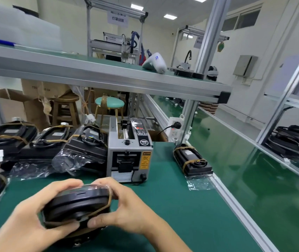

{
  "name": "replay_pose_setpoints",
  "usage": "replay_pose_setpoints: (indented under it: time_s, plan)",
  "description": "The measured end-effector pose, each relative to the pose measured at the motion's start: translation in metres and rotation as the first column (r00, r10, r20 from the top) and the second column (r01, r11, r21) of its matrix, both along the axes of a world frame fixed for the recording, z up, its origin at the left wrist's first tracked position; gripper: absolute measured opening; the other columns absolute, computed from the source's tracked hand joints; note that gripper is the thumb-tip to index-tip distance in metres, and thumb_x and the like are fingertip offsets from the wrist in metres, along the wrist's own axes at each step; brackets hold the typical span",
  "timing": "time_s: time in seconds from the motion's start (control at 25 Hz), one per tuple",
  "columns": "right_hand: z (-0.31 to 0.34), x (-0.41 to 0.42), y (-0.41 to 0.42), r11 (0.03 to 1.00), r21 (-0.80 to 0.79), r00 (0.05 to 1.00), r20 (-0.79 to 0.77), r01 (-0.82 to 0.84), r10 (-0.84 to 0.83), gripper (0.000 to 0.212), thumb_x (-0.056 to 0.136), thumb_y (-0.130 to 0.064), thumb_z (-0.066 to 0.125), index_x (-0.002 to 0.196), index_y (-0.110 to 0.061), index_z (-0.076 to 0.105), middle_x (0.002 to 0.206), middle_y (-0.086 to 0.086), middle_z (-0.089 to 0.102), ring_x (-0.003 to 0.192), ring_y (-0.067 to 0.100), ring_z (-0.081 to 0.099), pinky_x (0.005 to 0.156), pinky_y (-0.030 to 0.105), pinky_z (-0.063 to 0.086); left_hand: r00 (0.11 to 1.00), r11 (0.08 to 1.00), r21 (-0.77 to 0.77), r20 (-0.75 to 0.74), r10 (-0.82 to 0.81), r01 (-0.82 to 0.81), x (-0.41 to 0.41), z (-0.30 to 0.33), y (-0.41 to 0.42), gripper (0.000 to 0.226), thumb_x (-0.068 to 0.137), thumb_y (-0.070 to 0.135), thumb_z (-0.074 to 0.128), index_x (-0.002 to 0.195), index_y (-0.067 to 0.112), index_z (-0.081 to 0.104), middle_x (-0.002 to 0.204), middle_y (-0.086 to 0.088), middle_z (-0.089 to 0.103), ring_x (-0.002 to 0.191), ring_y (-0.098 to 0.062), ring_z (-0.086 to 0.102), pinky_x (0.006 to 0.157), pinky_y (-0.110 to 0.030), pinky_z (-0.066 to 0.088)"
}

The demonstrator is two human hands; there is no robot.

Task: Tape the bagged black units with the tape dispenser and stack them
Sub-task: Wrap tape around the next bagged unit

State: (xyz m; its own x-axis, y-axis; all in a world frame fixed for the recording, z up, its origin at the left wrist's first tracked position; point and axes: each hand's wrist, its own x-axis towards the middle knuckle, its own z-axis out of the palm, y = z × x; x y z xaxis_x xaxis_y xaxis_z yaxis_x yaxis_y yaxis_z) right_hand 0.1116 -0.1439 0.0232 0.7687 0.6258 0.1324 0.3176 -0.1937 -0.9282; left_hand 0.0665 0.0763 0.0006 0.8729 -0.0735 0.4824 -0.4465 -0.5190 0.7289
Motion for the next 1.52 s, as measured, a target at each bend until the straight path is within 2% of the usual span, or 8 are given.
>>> replay_pose_setpoints:
  time_s: [0.28, 0.4, 0.52, 0.88, 1.12, 1.2, 1.36, 1.52]
  plan:
    - [-0.011, 0.016, -0.005, 0.99, -0.042, 0.989, 0.07, 0.134, -0.131, 0.066, 0.075, -0.001, 0.066, 0.13, -0.034, 0.052, 0.124, -0.022, 0.057, 0.118, -0.005, 0.052, 0.095, 0.007, 0.036, 0.976, 0.987, -0.109, 0.173, 0.133, -0.115, -0.017, 0.01, -0.019, 0.059, 0.051, 0.018, 0.081, 0.107, 0.026, 0.066, 0.101, 0.012, 0.07, 0.088, -0.002, 0.066, 0.084, -0.011, 0.047]
    - [-0.016, 0.035, -0.009, 0.809, 0.118, 0.817, -0.114, 0.577, -0.566, 0.022, 0.086, -0.006, 0.064, 0.086, -0.027, 0.07, 0.081, -0.013, 0.067, 0.079, 0.007, 0.06, 0.068, 0.013, 0.045, 0.933, 0.965, -0.024, 0.249, 0.259, -0.261, -0.023, 0.003, -0.021, 0.052, 0.057, 0.015, 0.077, 0.108, 0.018, 0.067, 0.101, 0.01, 0.069, 0.09, 0.0, 0.063, 0.087, -0.011, 0.043]
    - [-0.017, 0.052, -0.006, 0.64, 0.157, 0.656, -0.268, 0.752, -0.706, 0.019, 0.087, -0.011, 0.062, 0.07, -0.014, 0.069, 0.057, -0.007, 0.053, 0.047, 0.008, 0.048, 0.049, 0.016, 0.04, 0.917, 0.934, -0.096, 0.183, 0.355, -0.343, -0.022, 0.004, -0.028, 0.054, 0.058, 0.01, 0.08, 0.107, 0.027, 0.065, 0.096, 0.018, 0.067, 0.089, 0.003, 0.061, 0.086, -0.005, 0.039]
    - [-0.01, 0.079, 0.023, 0.393, 0.009, 0.377, -0.304, 0.92, -0.875, 0.014, 0.085, -0.027, 0.071, 0.072, -0.025, 0.067, 0.078, -0.006, 0.066, 0.083, 0.017, 0.061, 0.075, 0.029, 0.045, 0.89, 0.91, 0.003, 0.205, 0.406, -0.416, -0.022, 0.007, -0.037, 0.048, 0.058, 0.007, 0.079, 0.102, 0.023, 0.067, 0.093, 0.017, 0.064, 0.083, -0.004, 0.057, 0.08, -0.01, 0.041]
    - [0.0, 0.083, 0.033, 0.264, 0.018, 0.238, -0.491, 0.964, -0.838, 0.023, 0.084, -0.015, 0.07, 0.064, -0.019, 0.06, 0.075, 0.004, 0.063, 0.074, 0.024, 0.058, 0.071, 0.034, 0.052, 0.904, 0.914, 0.034, 0.17, 0.393, -0.404, -0.023, 0.006, -0.035, 0.064, 0.049, -0.011, 0.083, 0.104, 0.018, 0.069, 0.095, 0.011, 0.067, 0.085, -0.005, 0.058, 0.082, -0.01, 0.041]
    - [0.009, 0.069, 0.033, 0.337, 0.046, 0.301, -0.576, 0.94, -0.76, 0.021, 0.085, -0.015, 0.069, 0.066, -0.016, 0.058, 0.065, 0.001, 0.053, 0.059, 0.018, 0.045, 0.056, 0.029, 0.041, 0.897, 0.906, 0.007, 0.14, 0.419, -0.424, -0.023, 0.007, -0.036, 0.066, 0.049, -0.011, 0.083, 0.106, 0.019, 0.068, 0.096, 0.012, 0.067, 0.085, -0.007, 0.058, 0.081, -0.016, 0.044]
    - [0.027, 0.009, 0.029, 0.782, 0.297, 0.814, -0.404, 0.548, -0.417, 0.018, 0.084, -0.025, 0.069, 0.066, -0.023, 0.072, 0.066, -0.013, 0.063, 0.063, 0.0, 0.057, 0.059, 0.014, 0.045, 0.881, 0.892, -0.049, 0.141, 0.451, -0.449, -0.023, 0.012, -0.041, 0.073, 0.049, -0.013, 0.082, 0.113, 0.02, 0.067, 0.104, 0.012, 0.067, 0.092, -0.01, 0.062, 0.086, -0.019, 0.044]
    - [0.025, -0.007, 0.023, 0.773, 0.336, 0.811, -0.457, 0.538, -0.366, 0.019, 0.089, -0.02, 0.064, 0.071, -0.017, 0.072, 0.072, -0.016, 0.069, 0.068, -0.009, 0.061, 0.058, 0.007, 0.044, 0.87, 0.874, -0.119, 0.102, 0.482, -0.471, -0.023, 0.014, -0.044, 0.068, 0.052, -0.008, 0.085, 0.11, 0.023, 0.068, 0.101, 0.015, 0.066, 0.091, -0.006, 0.06, 0.086, -0.01, 0.042]
